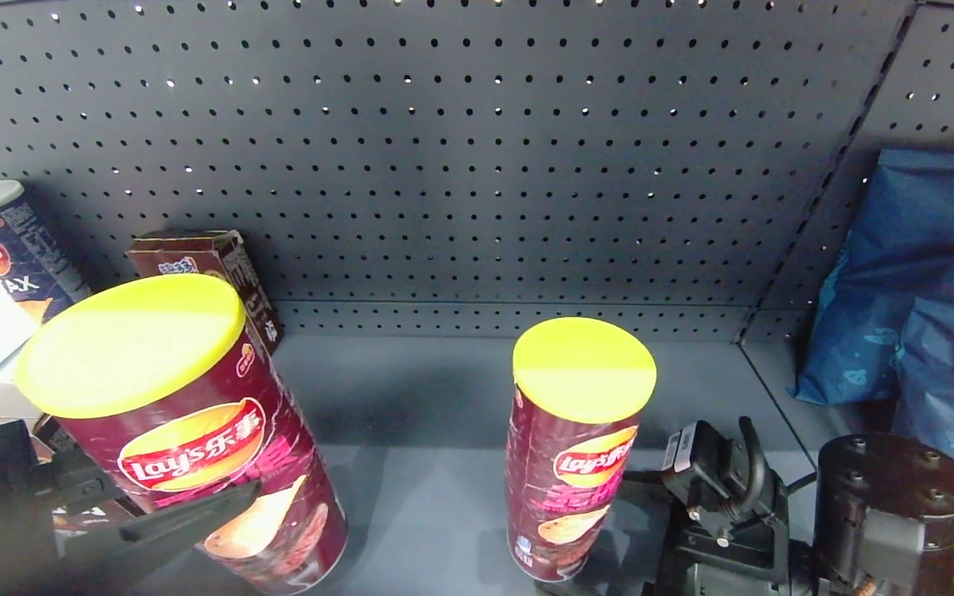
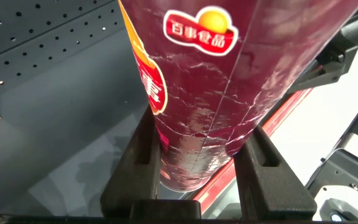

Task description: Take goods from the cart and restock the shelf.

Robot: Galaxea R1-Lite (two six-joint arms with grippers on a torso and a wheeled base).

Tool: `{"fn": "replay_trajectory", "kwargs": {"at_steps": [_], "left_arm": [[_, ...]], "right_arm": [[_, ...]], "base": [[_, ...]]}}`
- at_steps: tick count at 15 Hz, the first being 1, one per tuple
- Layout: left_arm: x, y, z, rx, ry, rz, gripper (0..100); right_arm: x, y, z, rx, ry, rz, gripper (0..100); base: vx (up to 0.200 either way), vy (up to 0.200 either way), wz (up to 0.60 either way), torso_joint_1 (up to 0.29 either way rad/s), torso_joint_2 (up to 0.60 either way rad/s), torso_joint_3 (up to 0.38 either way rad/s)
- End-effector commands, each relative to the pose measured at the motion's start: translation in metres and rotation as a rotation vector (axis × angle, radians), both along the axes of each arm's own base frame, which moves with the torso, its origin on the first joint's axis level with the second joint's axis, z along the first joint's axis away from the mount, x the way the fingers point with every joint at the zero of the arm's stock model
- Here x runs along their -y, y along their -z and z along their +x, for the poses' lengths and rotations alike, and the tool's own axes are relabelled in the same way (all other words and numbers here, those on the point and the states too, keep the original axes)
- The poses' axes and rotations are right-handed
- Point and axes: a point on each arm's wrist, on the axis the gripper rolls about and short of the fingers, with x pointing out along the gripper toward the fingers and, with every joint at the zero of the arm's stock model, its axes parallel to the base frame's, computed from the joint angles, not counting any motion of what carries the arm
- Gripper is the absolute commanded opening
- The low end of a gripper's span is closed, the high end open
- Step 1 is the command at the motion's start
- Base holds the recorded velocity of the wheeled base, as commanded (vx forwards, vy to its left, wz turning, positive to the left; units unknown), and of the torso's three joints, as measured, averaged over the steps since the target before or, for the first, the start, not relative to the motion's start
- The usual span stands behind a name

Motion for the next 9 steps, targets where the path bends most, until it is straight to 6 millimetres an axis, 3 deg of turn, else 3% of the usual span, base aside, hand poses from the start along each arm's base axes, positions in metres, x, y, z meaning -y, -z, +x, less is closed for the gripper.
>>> {"fn": "replay_trajectory", "kwargs": {"at_steps": [1,6,9], "left_arm": [[0.000,0.000,0.000,-0.001,0.001,-0.001,0],[0.000,0.000,0.000,-0.002,0.001,0.000,0],[0.000,0.001,0.000,-0.002,0.001,0.000,0]], "right_arm": [[-0.001,-0.004,0.002,0.012,0.008,0.011,100],[-0.017,-0.008,0.017,0.032,0.040,0.022,100],[-0.016,-0.008,0.015,0.033,0.039,0.023,100]], "base": [[0.000,0.000,0.00,0.000,0.00,0.000],[0.000,0.000,0.00,0.000,0.00,0.000],[0.000,0.000,0.00,0.000,0.00,0.000]]}}
